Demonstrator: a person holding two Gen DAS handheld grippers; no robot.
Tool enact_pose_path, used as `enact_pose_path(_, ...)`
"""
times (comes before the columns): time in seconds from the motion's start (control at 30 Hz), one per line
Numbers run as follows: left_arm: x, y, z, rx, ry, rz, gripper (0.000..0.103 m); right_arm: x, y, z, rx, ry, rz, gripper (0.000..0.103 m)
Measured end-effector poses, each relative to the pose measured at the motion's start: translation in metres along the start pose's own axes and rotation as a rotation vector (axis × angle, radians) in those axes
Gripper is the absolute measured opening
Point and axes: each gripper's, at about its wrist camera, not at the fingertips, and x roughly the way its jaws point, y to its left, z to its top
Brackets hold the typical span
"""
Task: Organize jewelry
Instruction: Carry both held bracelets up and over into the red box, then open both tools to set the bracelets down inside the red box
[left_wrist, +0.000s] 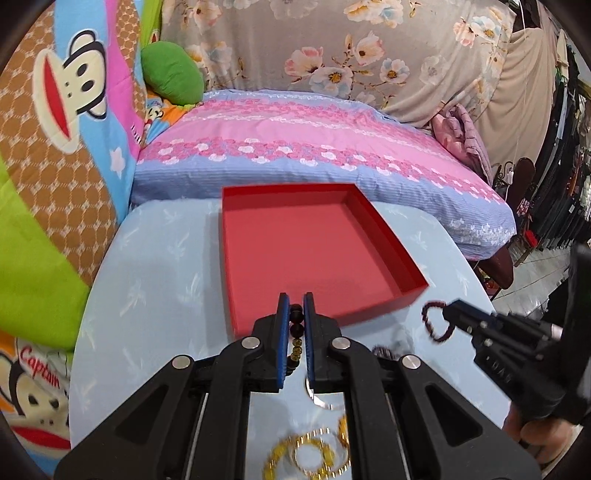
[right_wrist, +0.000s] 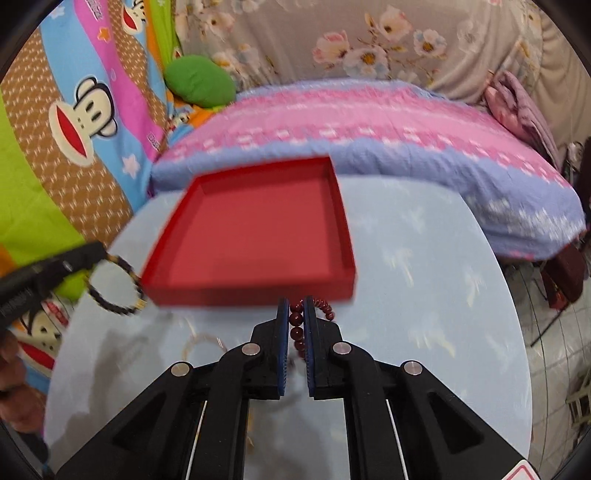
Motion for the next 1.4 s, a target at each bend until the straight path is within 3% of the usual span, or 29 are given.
enact_pose_path(0.17, 0.038, 0.008, 0.049, 0.017, -0.021, -0.017, 0.008, 0.037, 0.018, 0.077, -0.053, -0.01, 0.069, 0.007)
enact_pose_path(0.33, 0.1, 0.017, 0.087, 0.038, 0.016, -0.015, 0.008, 0.109, 0.029, 0.128, -0.095, 0.065, 0.136, 0.007)
enact_pose_path(0.53, 0.168, 0.029, 0.105, 0.063, 0.074, 0.01, 0.008, 0.192, 0.02, 0.15, -0.124, 0.157, 0.122, 0.007)
enact_pose_path(0.67, 0.199, 0.039, 0.109, 0.063, 0.121, 0.033, 0.008, 0.225, 0.004, 0.153, -0.082, 0.201, 0.059, 0.007)
enact_pose_path(0.9, 0.225, 0.051, 0.107, 0.088, 0.167, 0.089, 0.009, 0.227, -0.019, 0.145, -0.024, 0.22, -0.056, 0.008)
enact_pose_path(0.97, 0.228, 0.054, 0.108, 0.068, 0.18, 0.063, 0.009, 0.223, -0.021, 0.141, -0.009, 0.215, -0.058, 0.009)
enact_pose_path(1.13, 0.227, 0.047, 0.112, 0.124, 0.148, 0.101, 0.042, 0.216, -0.025, 0.136, 0.009, 0.192, -0.099, 0.024)
enact_pose_path(1.4, 0.23, 0.04, 0.112, 0.179, 0.145, 0.126, 0.042, 0.205, -0.028, 0.137, 0.041, 0.157, -0.091, 0.028)
